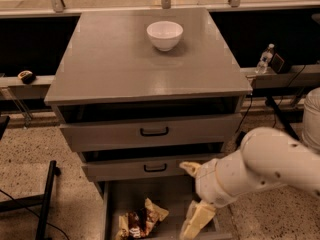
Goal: Pick brown chip bag from bottom drawer and place on counter
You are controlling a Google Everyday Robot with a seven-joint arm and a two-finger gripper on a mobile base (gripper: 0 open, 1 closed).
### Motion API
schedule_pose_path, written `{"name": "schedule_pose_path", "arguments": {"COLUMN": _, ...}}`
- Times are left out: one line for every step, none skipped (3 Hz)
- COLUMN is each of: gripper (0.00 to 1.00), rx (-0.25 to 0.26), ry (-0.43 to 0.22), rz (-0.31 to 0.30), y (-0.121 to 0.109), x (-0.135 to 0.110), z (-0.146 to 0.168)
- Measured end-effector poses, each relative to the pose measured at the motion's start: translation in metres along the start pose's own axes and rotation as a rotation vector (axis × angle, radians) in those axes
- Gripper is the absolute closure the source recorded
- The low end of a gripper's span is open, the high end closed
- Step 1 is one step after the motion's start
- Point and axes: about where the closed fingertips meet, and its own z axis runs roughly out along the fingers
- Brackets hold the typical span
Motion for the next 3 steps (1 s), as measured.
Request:
{"name": "schedule_pose_path", "arguments": {"gripper": 0.0, "rx": 0.053, "ry": -0.022, "rz": -0.017, "y": -0.012, "x": -0.003, "z": 0.017}}
{"name": "schedule_pose_path", "arguments": {"gripper": 0.0, "rx": 0.103, "ry": -0.05, "rz": -0.016, "y": -0.013, "x": -0.005, "z": 0.024}}
{"name": "schedule_pose_path", "arguments": {"gripper": 0.0, "rx": 0.217, "ry": -0.21, "rz": -0.025, "y": -0.034, "x": -0.016, "z": 0.044}}
